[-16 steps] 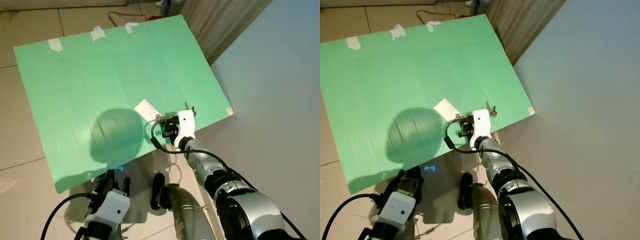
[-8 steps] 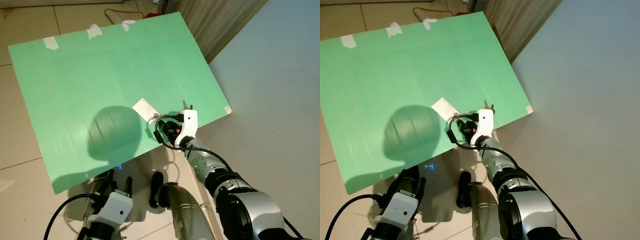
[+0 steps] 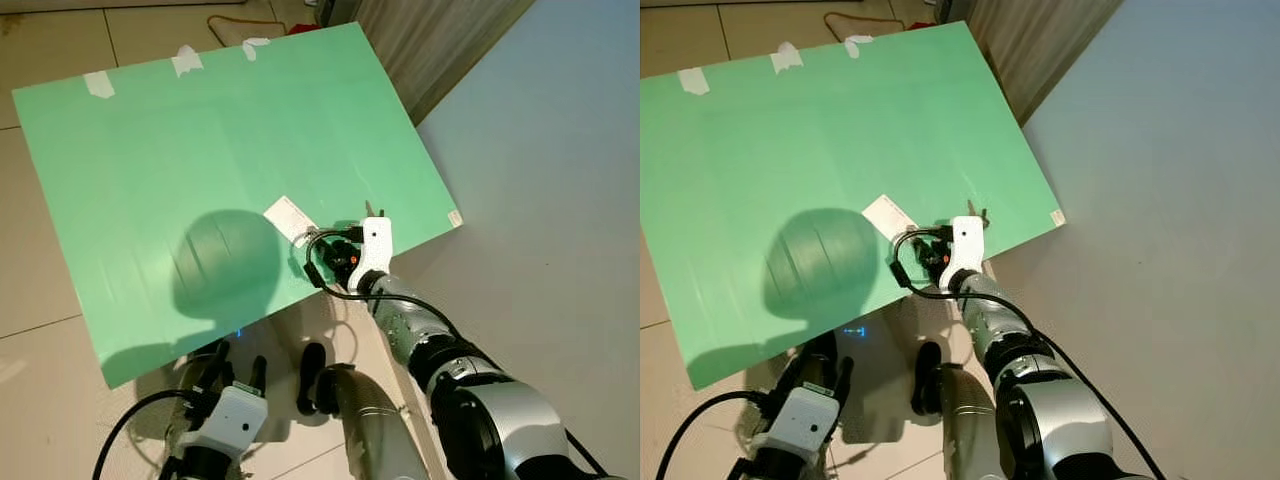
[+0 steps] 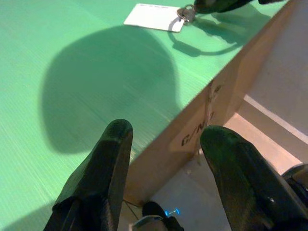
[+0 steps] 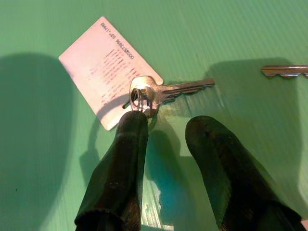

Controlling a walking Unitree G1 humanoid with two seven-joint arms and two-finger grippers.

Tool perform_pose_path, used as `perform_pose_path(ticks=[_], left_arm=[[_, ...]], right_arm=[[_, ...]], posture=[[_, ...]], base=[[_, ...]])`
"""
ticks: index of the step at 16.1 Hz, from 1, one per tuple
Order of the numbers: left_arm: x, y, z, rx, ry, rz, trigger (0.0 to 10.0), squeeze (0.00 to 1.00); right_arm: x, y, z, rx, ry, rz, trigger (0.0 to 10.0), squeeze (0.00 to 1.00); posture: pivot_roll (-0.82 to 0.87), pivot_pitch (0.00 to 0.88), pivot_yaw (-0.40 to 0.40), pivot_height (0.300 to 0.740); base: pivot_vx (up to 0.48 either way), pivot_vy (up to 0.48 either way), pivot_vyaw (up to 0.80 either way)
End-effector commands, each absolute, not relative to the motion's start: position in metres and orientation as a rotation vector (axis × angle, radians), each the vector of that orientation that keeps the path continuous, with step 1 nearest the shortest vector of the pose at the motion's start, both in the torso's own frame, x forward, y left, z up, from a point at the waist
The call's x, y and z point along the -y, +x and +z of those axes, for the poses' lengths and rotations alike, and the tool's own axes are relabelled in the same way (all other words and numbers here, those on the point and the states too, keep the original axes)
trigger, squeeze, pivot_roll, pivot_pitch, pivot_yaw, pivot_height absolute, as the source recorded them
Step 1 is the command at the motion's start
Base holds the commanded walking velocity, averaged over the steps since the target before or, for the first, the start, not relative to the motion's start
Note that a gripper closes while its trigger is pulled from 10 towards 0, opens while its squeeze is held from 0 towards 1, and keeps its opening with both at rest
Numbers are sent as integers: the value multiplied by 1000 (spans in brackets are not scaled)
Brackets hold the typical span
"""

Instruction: Hang keys on a hook

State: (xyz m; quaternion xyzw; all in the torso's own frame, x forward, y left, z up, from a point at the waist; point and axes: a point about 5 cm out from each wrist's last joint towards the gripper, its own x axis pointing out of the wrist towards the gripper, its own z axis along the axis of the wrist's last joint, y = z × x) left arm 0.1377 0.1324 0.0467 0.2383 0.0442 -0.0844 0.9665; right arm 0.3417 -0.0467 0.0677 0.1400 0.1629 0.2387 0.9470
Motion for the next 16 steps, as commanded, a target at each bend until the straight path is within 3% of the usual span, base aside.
perform_pose_path(ticks=[1,9,16], left_arm=[[-124,127,39,-127,468,-201,10000,0],[-123,130,38,-117,476,-205,10000,0],[-123,131,33,-127,474,-201,10000,0]], right_arm=[[30,332,61,-368,314,515,10000,0],[11,329,66,-358,308,565,10000,0],[15,332,68,-351,309,565,10000,0]], posture=[[335,515,-299,740],[362,494,-294,740],[357,473,-298,740]], base=[[0,0,0],[0,0,0],[0,0,0]])
